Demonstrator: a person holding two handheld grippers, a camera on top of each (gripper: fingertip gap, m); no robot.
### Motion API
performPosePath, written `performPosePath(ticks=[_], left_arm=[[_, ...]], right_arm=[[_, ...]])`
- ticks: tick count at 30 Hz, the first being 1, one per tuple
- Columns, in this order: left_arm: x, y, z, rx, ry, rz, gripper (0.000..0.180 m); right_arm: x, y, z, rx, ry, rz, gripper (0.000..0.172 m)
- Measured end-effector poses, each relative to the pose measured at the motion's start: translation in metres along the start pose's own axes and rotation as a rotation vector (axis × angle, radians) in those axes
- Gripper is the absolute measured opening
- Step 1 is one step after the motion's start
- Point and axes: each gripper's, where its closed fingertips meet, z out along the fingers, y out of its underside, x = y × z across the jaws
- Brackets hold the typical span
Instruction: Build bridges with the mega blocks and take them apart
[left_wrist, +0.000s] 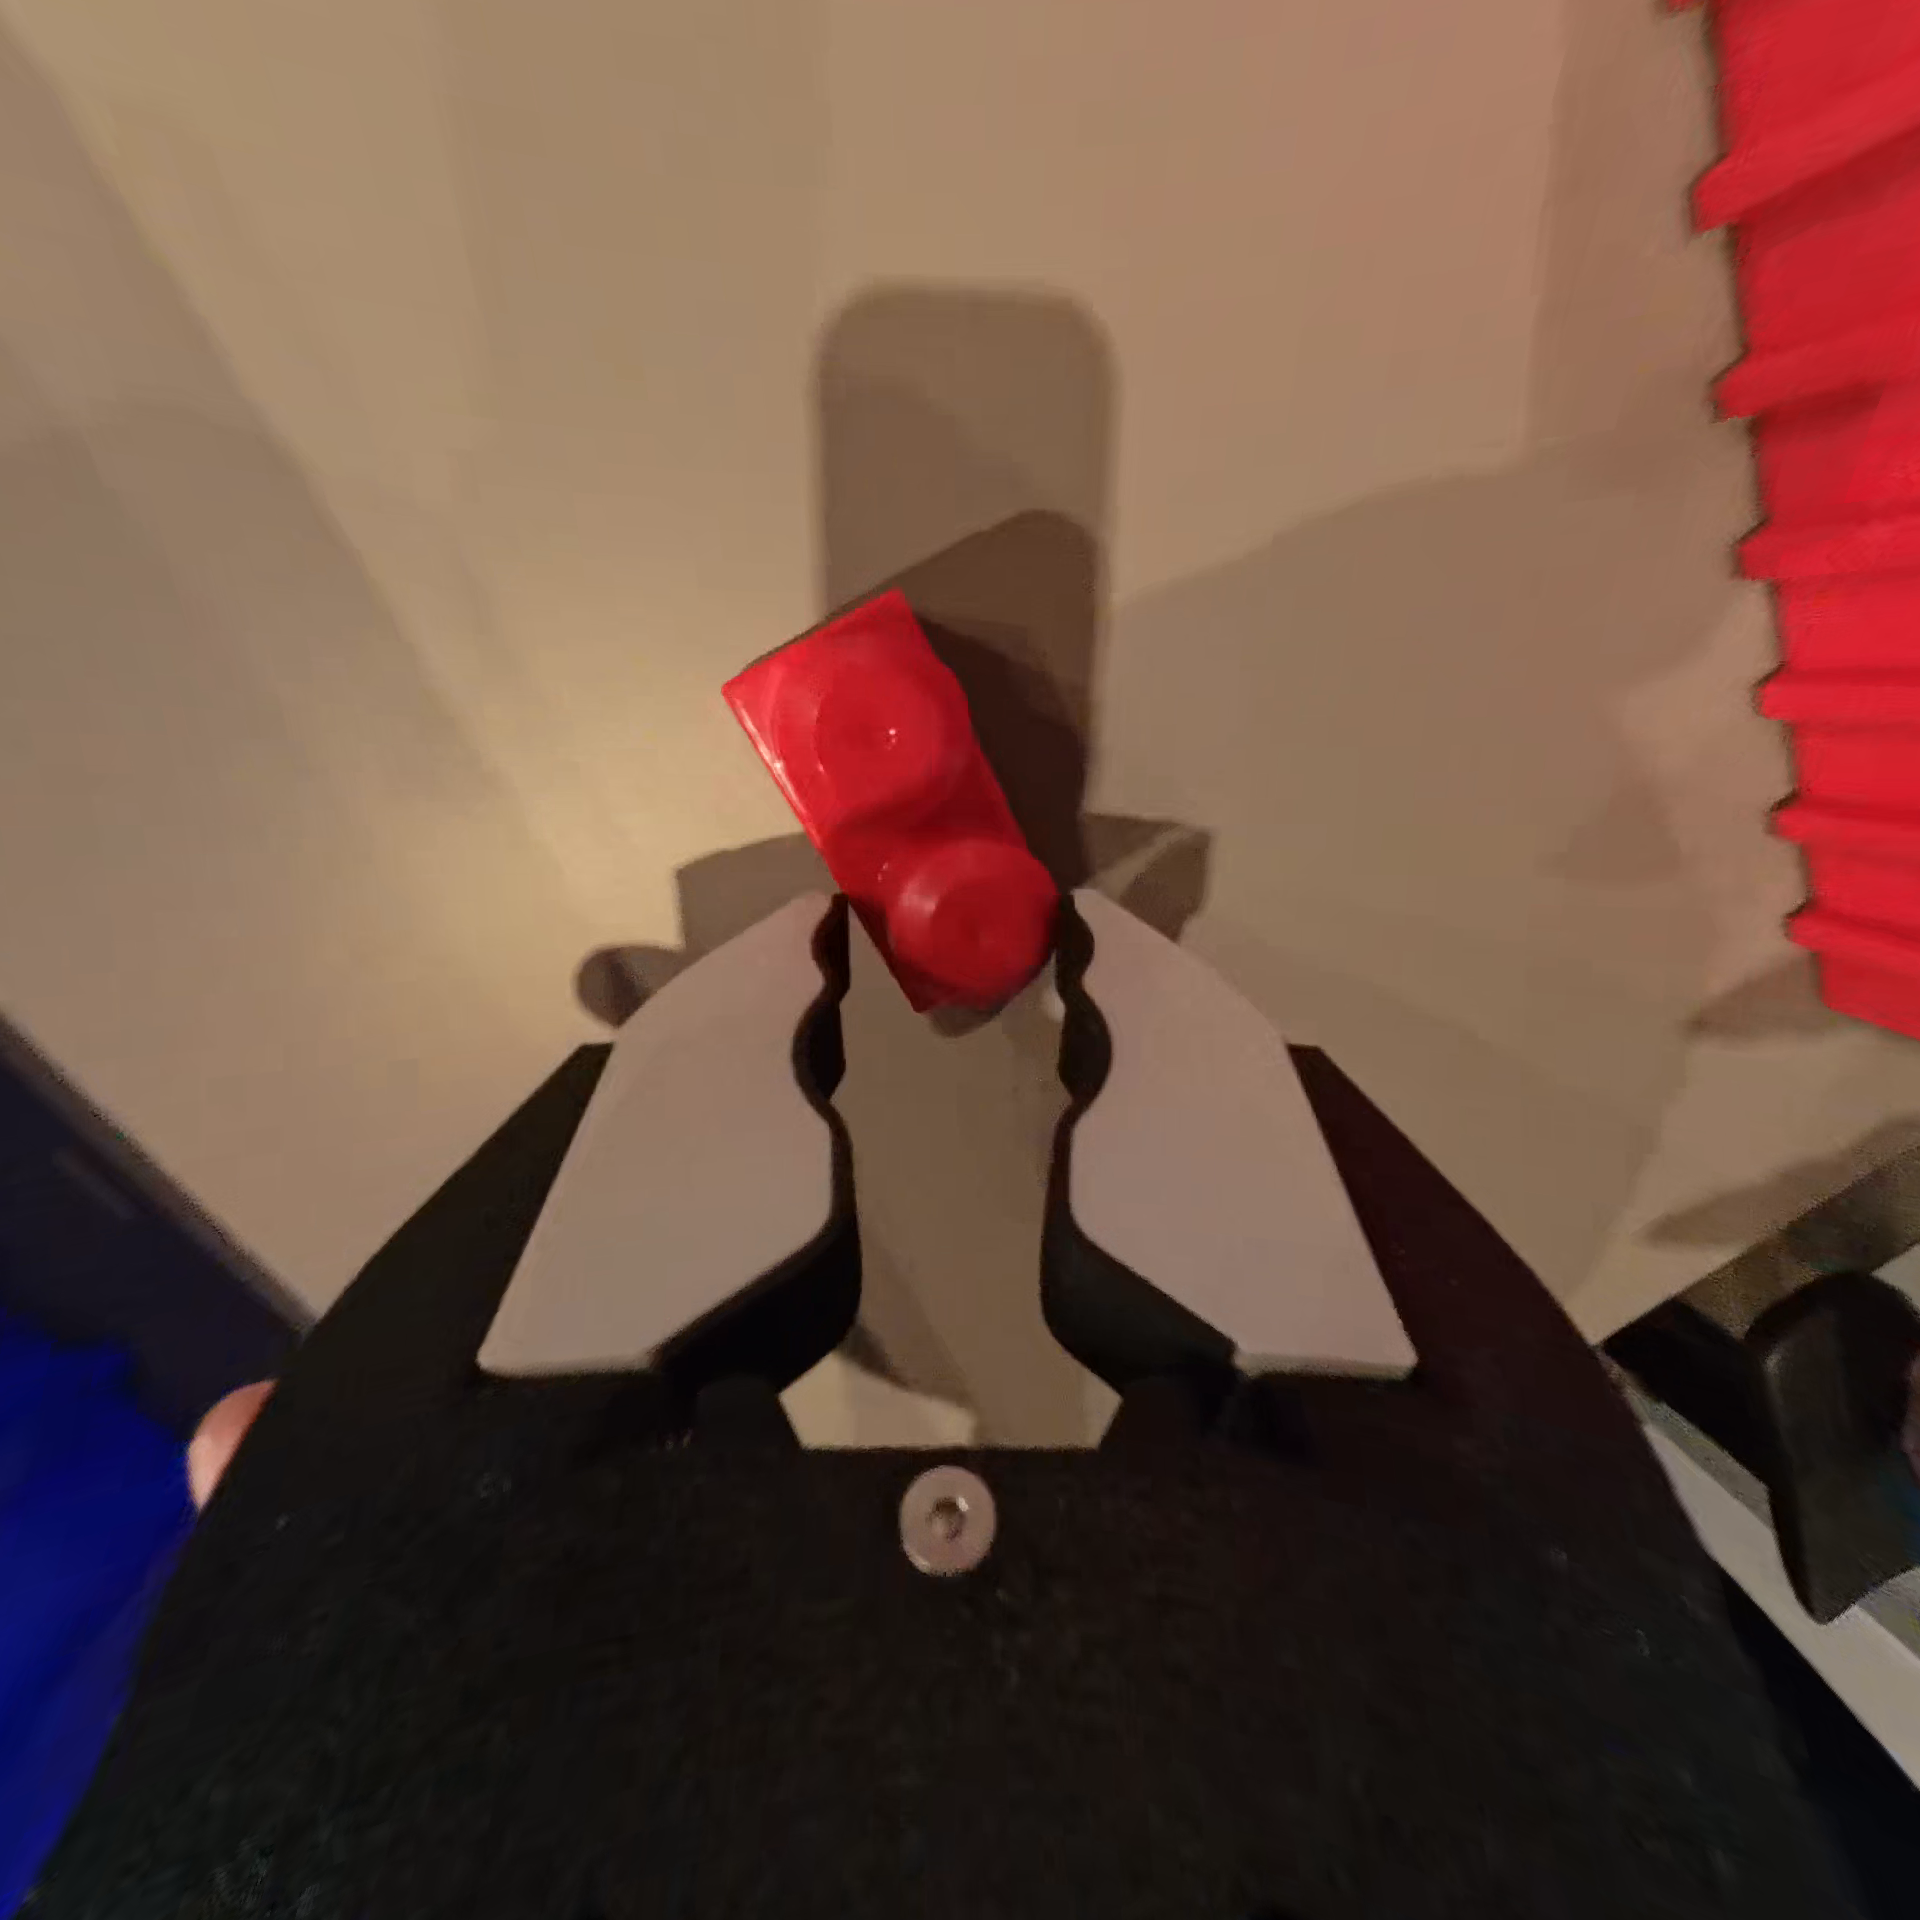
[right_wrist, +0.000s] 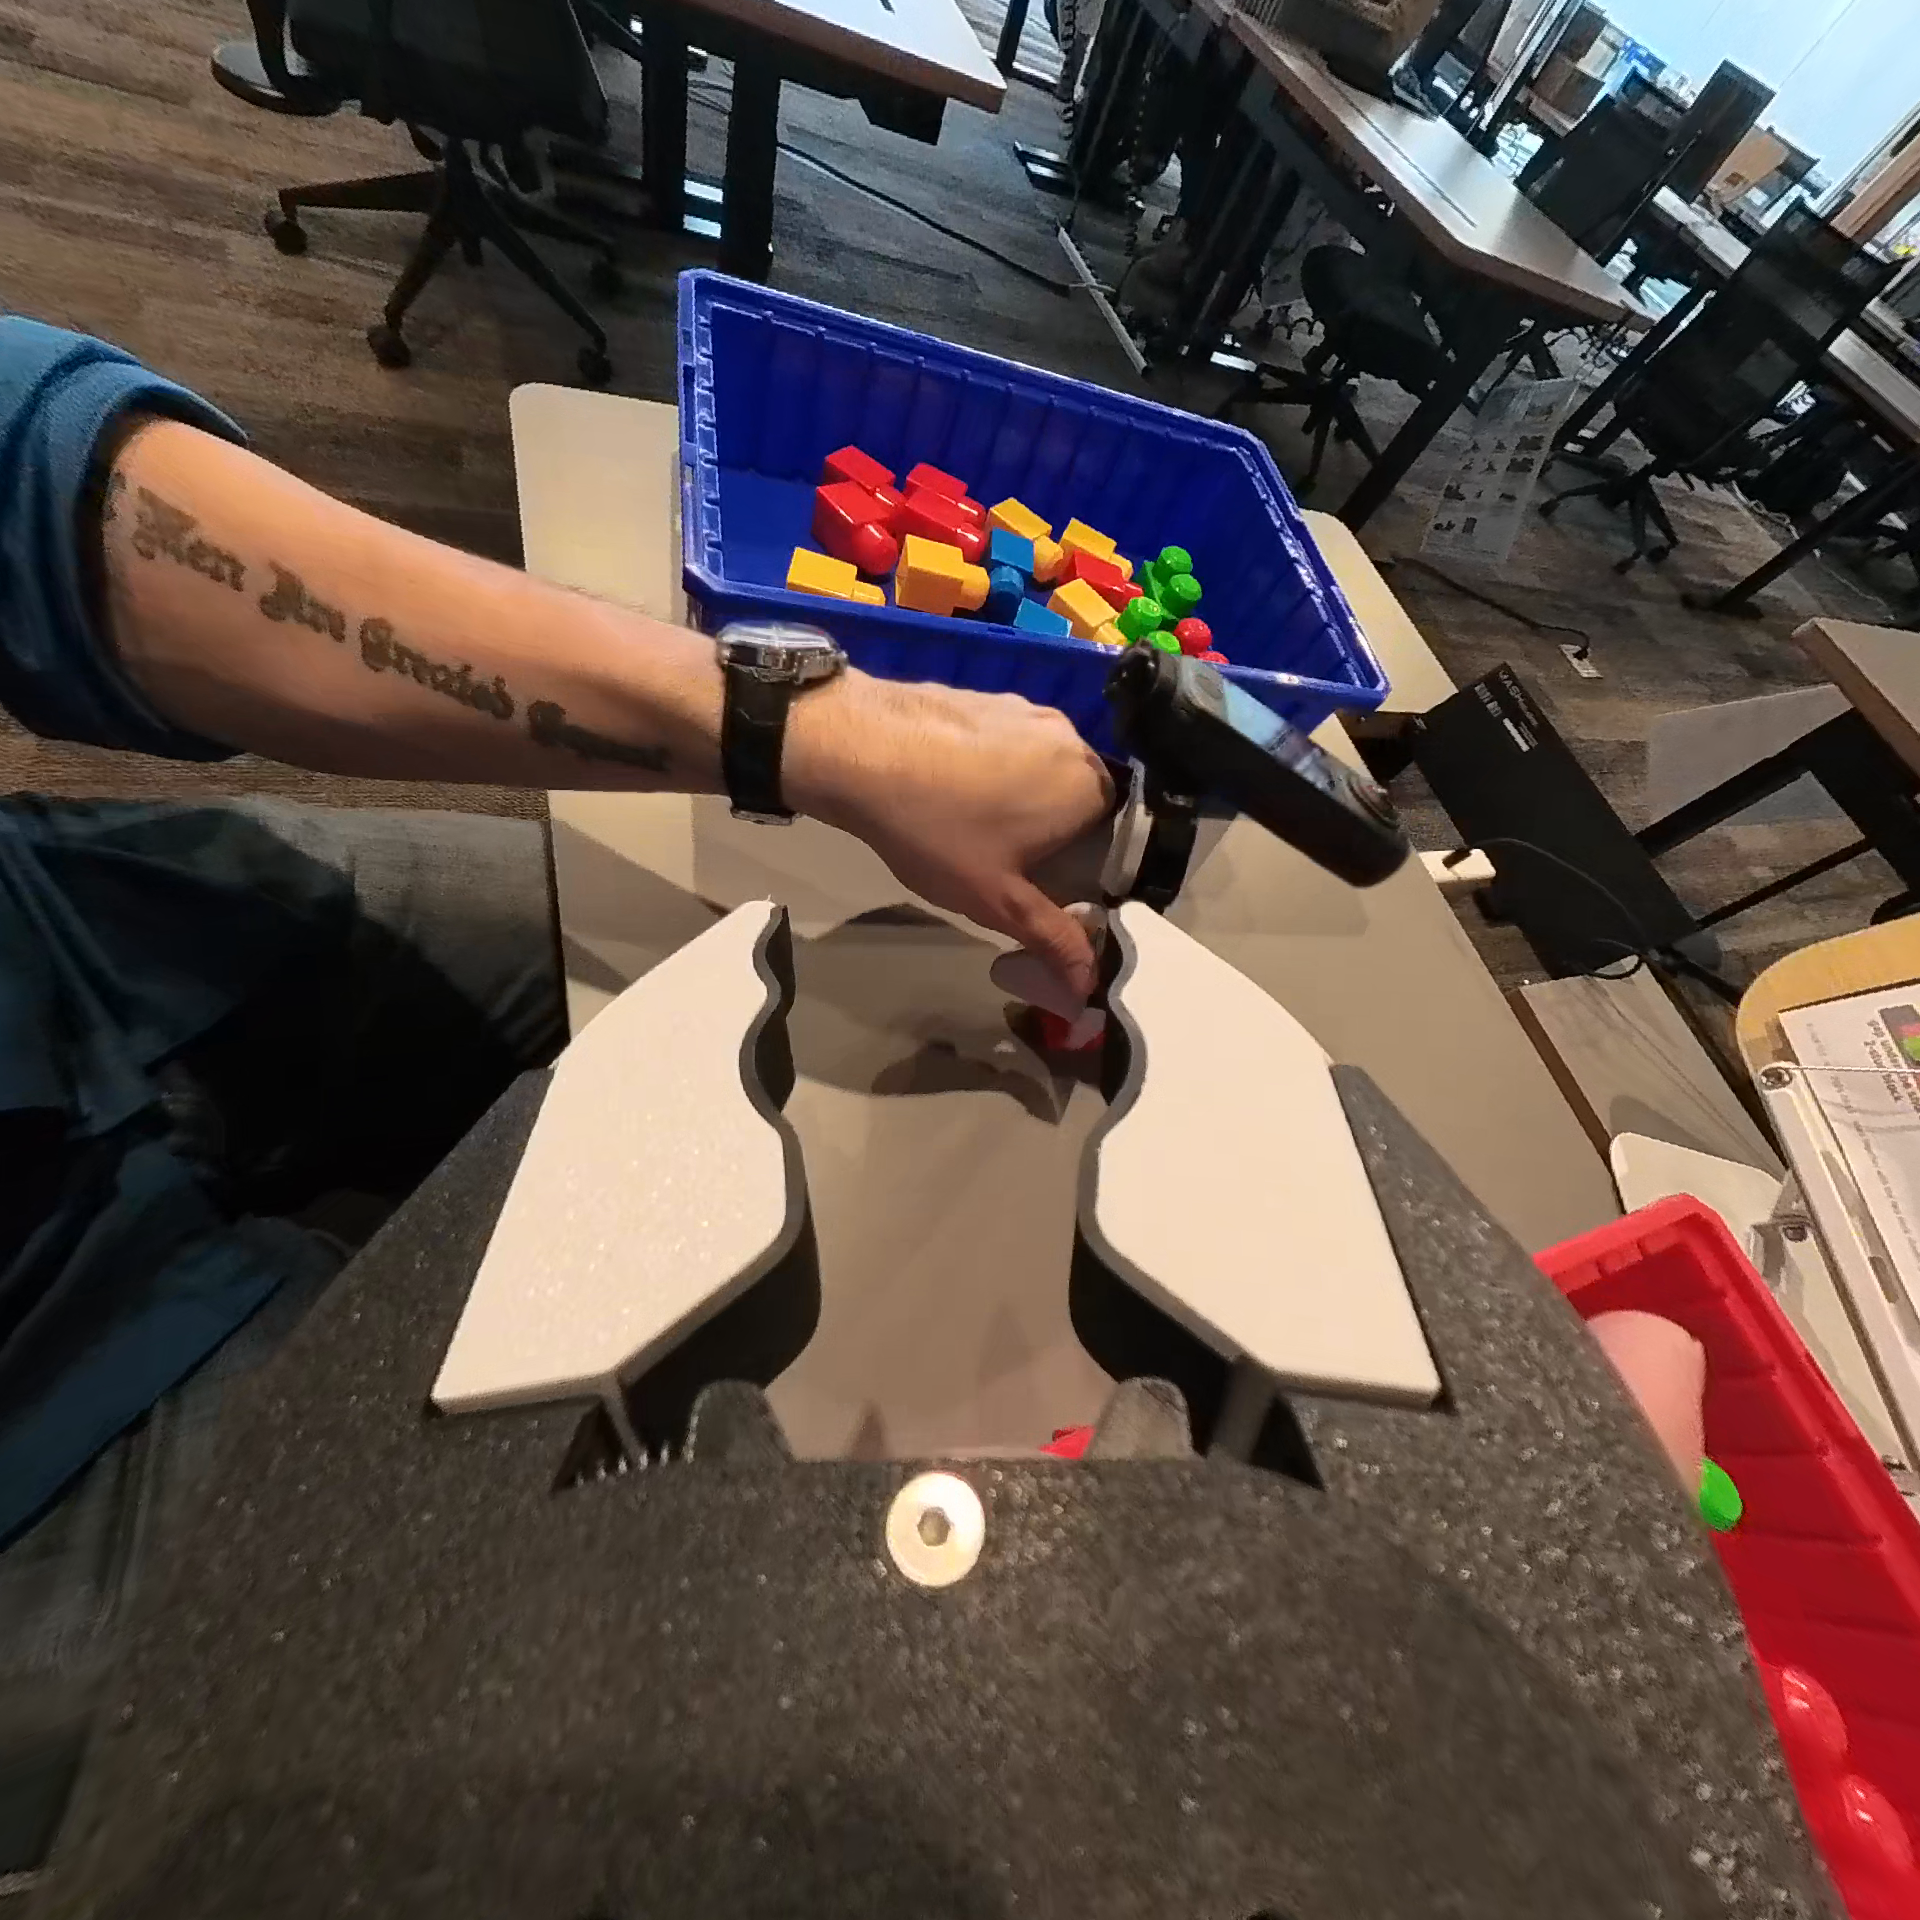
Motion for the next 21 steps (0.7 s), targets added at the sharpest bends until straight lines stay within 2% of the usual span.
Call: performPosePath(ticks=[7,9,12,15,17,19,21], left_arm=[[-0.003,-0.002,-0.010,0.019,-0.015,0.051,0.036],[-0.003,-0.002,-0.031,0.044,0.007,0.064,0.036],[-0.014,0.005,-0.087,0.102,0.040,0.087,0.036],[-0.052,0.022,-0.151,0.167,0.001,0.085,0.036],[-0.087,0.041,-0.180,0.169,-0.037,0.070,0.035],[-0.118,0.063,-0.190,0.142,-0.035,0.027,0.036],[-0.147,0.083,-0.181,0.095,-0.042,0.008,0.036]], right_arm=[[0.001,0.002,0.002,-0.008,-0.001,-0.002,0.056],[0.000,0.003,0.004,-0.018,-0.001,-0.003,0.057],[0.000,0.006,0.006,-0.026,-0.007,-0.003,0.057],[0.000,0.007,0.008,-0.026,-0.014,-0.002,0.057],[-0.001,0.006,0.011,-0.025,-0.021,-0.002,0.057],[-0.003,0.004,0.014,-0.026,-0.033,-0.005,0.057],[-0.004,0.001,0.018,-0.028,-0.035,-0.016,0.057]])
